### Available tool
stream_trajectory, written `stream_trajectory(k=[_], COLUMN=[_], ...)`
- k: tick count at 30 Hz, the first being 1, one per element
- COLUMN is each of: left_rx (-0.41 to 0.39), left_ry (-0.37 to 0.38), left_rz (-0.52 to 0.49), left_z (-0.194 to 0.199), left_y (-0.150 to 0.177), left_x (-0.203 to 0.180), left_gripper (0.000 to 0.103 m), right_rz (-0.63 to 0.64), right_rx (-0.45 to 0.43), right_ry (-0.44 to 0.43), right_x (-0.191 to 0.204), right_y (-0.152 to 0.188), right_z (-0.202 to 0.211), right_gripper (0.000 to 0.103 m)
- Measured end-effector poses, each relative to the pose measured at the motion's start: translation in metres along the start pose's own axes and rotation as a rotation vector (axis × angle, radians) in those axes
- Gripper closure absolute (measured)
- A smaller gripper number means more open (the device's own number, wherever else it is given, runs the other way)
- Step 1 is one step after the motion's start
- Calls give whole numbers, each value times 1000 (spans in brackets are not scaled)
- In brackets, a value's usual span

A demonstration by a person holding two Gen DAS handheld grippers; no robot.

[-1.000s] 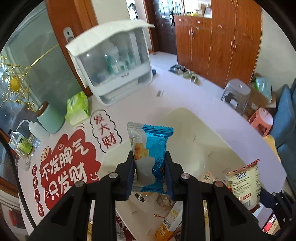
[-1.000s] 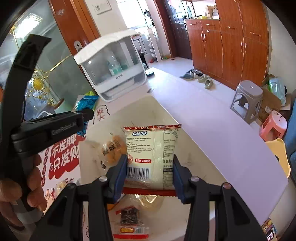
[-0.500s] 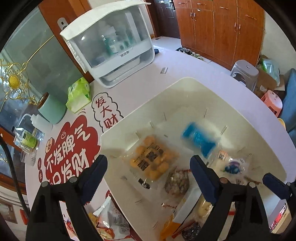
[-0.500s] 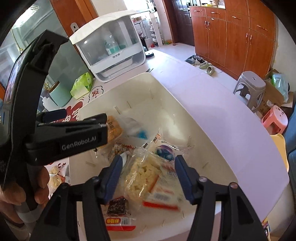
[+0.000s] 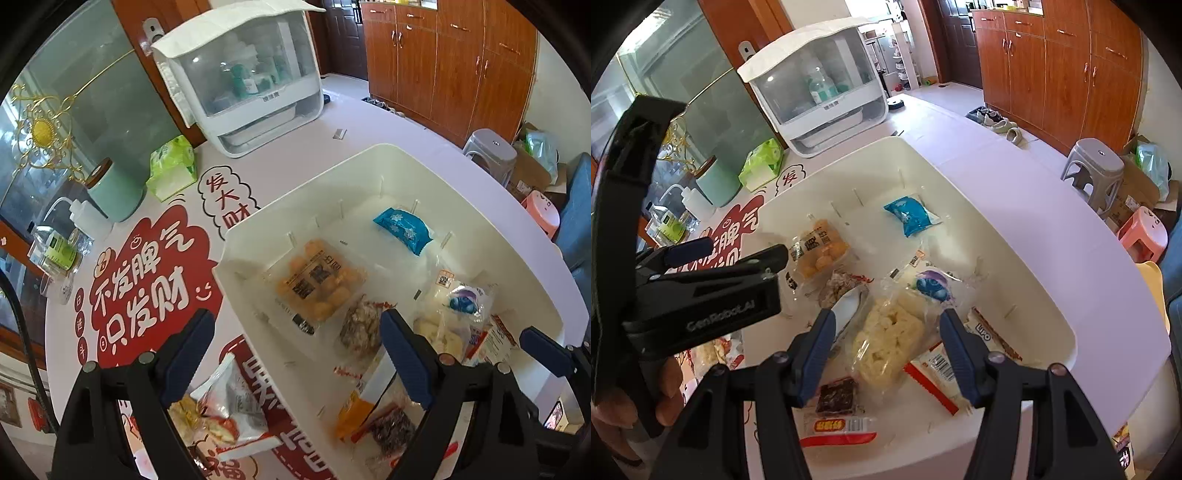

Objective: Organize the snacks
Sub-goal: 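Withdraw both tools from the tray toward the remaining snacks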

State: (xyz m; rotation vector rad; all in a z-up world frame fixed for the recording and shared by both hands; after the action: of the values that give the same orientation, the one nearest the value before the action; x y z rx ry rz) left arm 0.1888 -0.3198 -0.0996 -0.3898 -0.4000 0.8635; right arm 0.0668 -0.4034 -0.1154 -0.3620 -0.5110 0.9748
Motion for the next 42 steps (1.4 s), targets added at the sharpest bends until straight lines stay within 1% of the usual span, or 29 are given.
stream_trajectory(k=[5,11,17,22,28,32,38,42], left_rx=[-18,-45,-63,-72,-59,-41,-6,10], left_ry=[6,16,18,-9,-48,-69,-88,-90], left_rz=[17,40,73,104,164,200,240,259], left_z=[18,39,59,74,82,83,80,78], left_y=[12,29,58,85,125,151,187,203], left_x=[19,53,101,147,207,239,277,291], left_gripper=[13,13,13,13,13,13,13,13], right_rz=[8,6,-1,45,132,192,235,249], right_rx=[-18,-59,-80,-82,-76,-71,-35,-14], right_ry=[-2,7,11,12,8,1,-25,-34], right_x=[13,36,63,105,159,193,226,240], right_y=[2,8,20,36,56,70,90,101], right_z=[10,29,44,51,54,54,48,45], right_gripper=[43,43,44,44,44,44,44,44])
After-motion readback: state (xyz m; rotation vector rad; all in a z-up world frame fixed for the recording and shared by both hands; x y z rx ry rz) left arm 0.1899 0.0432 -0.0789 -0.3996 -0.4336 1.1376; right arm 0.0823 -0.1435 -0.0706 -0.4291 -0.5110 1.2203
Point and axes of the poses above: each gripper's, at about its wrist camera, not at the fingertips, and z roughly against the way its jaws point, x to its left, y to its underside, the point moved 4 cm from there along -z, roughly the way its jaws point, and after that the axes turned 1 degree about -x, right-handed, at the moved point
